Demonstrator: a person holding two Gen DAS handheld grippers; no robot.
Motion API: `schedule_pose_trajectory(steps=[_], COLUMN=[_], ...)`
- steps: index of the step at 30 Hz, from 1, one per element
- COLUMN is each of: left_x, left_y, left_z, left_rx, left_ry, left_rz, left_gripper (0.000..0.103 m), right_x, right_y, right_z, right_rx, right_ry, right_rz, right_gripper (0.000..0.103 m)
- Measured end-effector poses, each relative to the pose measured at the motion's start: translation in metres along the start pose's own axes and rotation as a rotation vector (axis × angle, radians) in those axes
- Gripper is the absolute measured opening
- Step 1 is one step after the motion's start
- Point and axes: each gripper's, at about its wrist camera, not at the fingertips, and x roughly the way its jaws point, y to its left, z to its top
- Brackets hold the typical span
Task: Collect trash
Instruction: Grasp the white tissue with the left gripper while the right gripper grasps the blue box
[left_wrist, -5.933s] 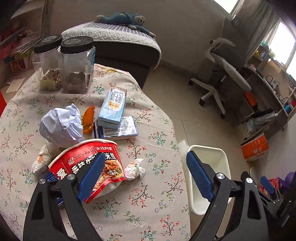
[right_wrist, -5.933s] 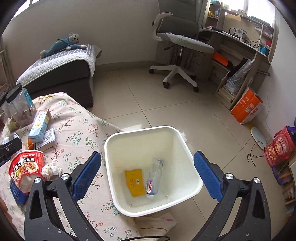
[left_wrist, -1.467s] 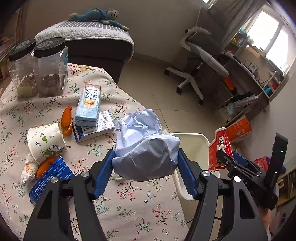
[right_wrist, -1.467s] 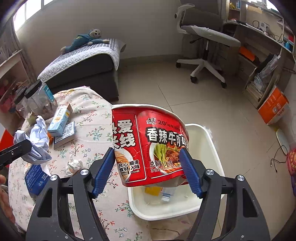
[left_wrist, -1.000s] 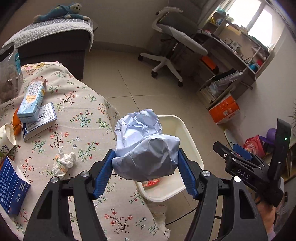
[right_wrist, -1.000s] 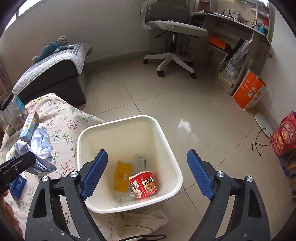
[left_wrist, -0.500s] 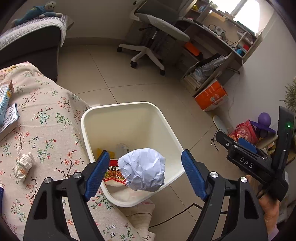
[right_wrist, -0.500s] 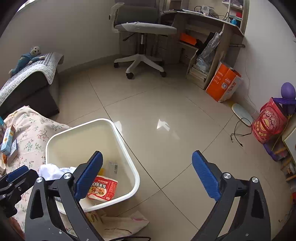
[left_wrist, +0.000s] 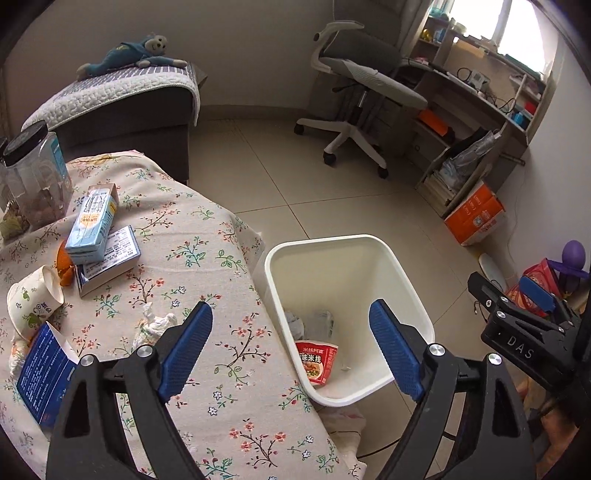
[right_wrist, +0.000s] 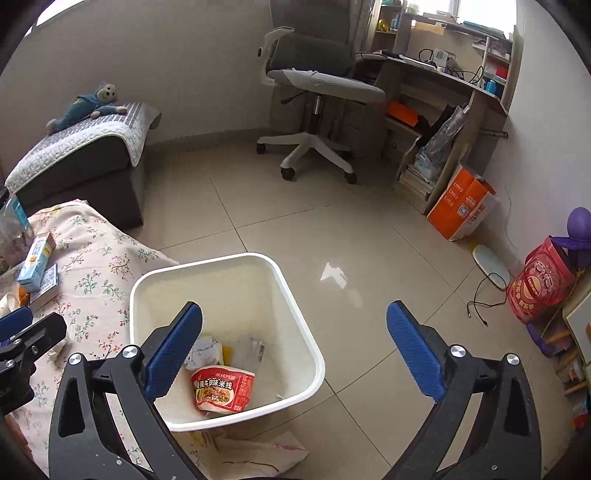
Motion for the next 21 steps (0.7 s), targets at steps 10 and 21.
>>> schedule_pose_trajectory(steps=[10,21], left_x=[-0.032,-0.056], left_y=[0.057,0.116], left_z=[-0.003,-0.013], left_rx=[-0.065,-0.102], left_ry=[-0.024,-0.007], left_rz=[0.104,0.214], left_gripper=[0.087,0.09], right_x=[-0.026,-0.044], right_y=[0.064,0.126], right_z=[0.004,0.003], right_rx=[-0.089,-0.158], right_ry=[-0.036,-0.044], right_rz=[0.085,0.164], right_gripper=[0.096,0.096])
